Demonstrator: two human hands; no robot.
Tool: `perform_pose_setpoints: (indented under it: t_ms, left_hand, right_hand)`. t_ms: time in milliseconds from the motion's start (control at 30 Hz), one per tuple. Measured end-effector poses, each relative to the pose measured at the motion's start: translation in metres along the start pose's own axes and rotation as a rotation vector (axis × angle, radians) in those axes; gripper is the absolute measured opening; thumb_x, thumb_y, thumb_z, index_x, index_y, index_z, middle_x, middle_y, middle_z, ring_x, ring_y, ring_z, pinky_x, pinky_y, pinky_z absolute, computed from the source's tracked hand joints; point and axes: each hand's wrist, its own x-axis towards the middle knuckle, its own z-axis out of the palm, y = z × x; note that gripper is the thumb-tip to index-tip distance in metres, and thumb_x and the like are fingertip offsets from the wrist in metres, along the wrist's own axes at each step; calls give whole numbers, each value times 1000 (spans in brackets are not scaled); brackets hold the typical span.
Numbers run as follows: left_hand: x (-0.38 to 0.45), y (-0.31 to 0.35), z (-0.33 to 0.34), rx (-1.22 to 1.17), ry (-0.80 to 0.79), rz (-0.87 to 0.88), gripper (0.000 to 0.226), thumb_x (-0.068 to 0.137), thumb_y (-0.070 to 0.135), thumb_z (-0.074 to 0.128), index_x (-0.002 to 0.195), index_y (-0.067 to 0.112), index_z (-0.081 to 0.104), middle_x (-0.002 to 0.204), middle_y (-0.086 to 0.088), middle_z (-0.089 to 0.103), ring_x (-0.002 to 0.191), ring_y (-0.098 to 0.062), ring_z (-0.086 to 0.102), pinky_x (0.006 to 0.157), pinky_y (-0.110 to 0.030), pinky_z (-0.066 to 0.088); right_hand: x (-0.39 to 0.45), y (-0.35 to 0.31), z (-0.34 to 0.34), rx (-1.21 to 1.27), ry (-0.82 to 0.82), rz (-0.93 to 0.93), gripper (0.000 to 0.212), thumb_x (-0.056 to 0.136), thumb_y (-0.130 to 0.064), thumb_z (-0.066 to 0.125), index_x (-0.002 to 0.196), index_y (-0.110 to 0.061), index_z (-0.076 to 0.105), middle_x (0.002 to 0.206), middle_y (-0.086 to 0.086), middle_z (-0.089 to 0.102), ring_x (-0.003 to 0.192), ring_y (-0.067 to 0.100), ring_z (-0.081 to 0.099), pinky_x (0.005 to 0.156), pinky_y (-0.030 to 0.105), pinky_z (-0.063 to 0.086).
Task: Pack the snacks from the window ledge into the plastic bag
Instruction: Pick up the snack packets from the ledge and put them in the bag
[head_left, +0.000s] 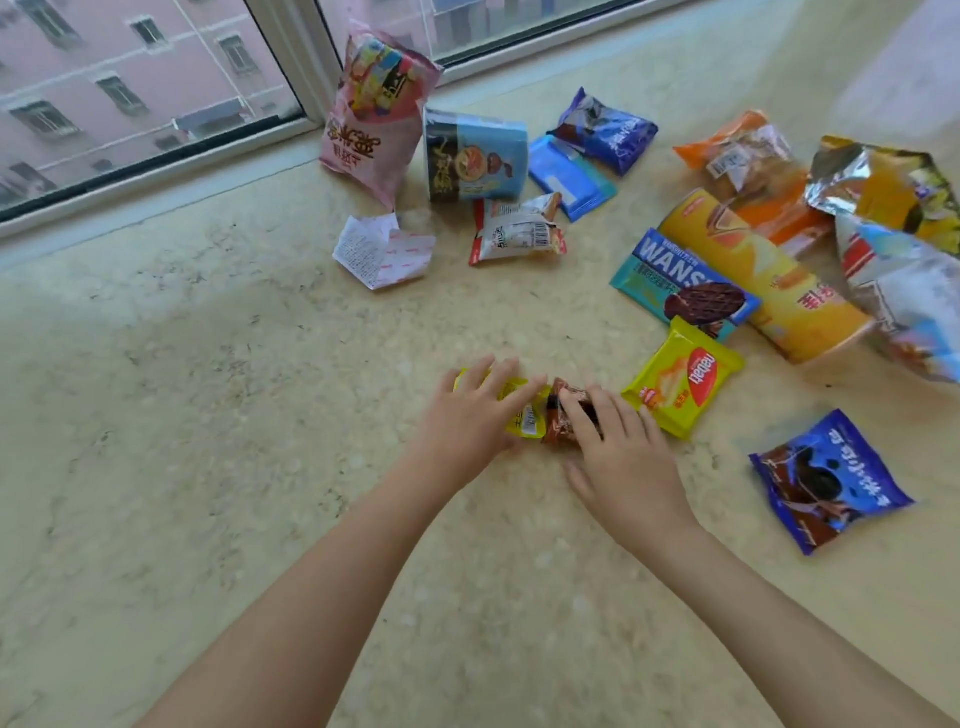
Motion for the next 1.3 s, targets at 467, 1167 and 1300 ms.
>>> perform_pose_setpoints:
  t_ms: [467,1167,1300]
  left_hand:
    - [-45,-30,-12,-170,102,-279,68,61,49,74,124,30,57,99,-2,52,80,-25,60,59,-33,45]
    - [-352,-169,-99,-199,393,-926,65,68,63,66,125,34,56,105,11,55,80,-14,62,52,-28,48]
    - [-409,-188,-106,-120,410,-1047,63,68,66,65,121,33,59,101,9,57,80,-14,64,49,-27,46]
  right_hand:
    - [10,-18,-4,52,87,-33,63,67,-10,74,127,-23,59,114,12,63,91,33,61,74,42,49]
    - [3,-345,-52,358,231,-530,60,63,-6,78,120,-19,64,115,7,65,93,30,63,73,38,49]
    - [-8,-406,-56,394,277,-636,57,64,-3,76,118,-18,66,116,9,65,94,32,64,73,40,52]
